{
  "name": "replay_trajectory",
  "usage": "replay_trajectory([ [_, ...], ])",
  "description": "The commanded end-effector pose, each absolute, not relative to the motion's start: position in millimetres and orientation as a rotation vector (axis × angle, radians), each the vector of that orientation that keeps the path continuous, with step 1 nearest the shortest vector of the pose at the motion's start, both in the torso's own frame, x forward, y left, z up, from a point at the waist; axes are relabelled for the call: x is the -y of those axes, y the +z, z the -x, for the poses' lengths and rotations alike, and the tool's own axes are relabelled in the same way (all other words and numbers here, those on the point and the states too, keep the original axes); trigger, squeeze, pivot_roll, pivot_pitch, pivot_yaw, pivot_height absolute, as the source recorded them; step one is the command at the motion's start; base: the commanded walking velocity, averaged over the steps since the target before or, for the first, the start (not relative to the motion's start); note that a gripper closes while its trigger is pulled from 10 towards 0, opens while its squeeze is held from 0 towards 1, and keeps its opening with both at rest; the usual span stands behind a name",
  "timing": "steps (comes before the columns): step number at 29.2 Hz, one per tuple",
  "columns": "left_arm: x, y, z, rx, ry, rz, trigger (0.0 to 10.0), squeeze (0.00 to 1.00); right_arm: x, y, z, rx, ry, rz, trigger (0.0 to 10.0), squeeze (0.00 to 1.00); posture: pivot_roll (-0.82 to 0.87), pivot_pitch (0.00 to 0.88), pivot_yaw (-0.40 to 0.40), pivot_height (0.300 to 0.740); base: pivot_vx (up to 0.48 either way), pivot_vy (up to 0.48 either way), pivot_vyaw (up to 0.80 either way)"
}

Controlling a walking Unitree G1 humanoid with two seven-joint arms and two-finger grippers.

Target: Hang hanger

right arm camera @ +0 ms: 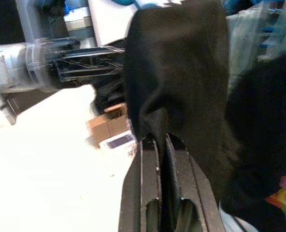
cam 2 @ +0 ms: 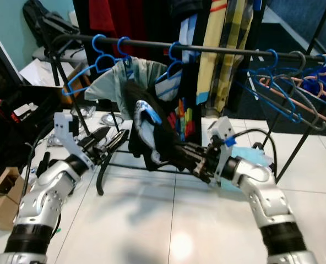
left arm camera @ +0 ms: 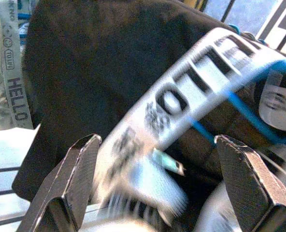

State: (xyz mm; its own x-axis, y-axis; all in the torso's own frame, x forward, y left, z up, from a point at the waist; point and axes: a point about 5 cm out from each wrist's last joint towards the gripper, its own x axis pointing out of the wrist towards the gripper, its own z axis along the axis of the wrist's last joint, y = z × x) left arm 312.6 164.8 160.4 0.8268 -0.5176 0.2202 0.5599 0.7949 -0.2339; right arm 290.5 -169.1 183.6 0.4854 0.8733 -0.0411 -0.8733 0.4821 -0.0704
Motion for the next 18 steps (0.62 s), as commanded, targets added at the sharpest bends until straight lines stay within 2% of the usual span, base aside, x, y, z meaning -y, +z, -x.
replay_trajectory([
  [1,-166.6,160.7,-304.5,0.157,-0.583,0.242,10.0,0.00,176.8,187.0,-278.0,-0.039,1.121,0.113,0.0,0.00,-0.08,0.031,0.017,0.740,0.000,0.000,0.00],
  [8,-177.9,171.4,-291.2,0.206,-0.521,0.149,10.0,0.00,187.8,191.0,-262.5,-0.077,1.158,0.161,0.0,0.00,-0.06,0.056,-0.016,0.740,0.000,0.000,0.00],
  [11,-186.6,182.3,-283.7,0.232,-0.474,0.073,10.0,0.00,194.5,202.5,-265.6,-0.052,1.130,0.185,0.0,0.00,-0.05,0.065,-0.026,0.740,0.000,0.000,0.00],
  [16,-184.8,190.8,-280.7,0.261,-0.436,-0.115,10.0,0.00,192.2,216.6,-265.4,-0.016,1.148,0.182,0.0,0.00,-0.03,0.062,-0.021,0.740,0.000,0.000,0.00],
  [17,-179.1,195.1,-281.5,0.287,-0.437,-0.149,2.4,0.00,189.8,220.5,-265.5,-0.002,1.151,0.181,0.0,0.00,-0.03,0.061,-0.021,0.740,0.000,0.000,0.00],
  [18,-179.1,195.1,-281.5,0.287,-0.437,-0.149,2.4,0.00,189.8,220.5,-265.5,-0.002,1.151,0.181,0.0,0.00,-0.03,0.061,-0.021,0.740,0.000,0.000,0.00],
])
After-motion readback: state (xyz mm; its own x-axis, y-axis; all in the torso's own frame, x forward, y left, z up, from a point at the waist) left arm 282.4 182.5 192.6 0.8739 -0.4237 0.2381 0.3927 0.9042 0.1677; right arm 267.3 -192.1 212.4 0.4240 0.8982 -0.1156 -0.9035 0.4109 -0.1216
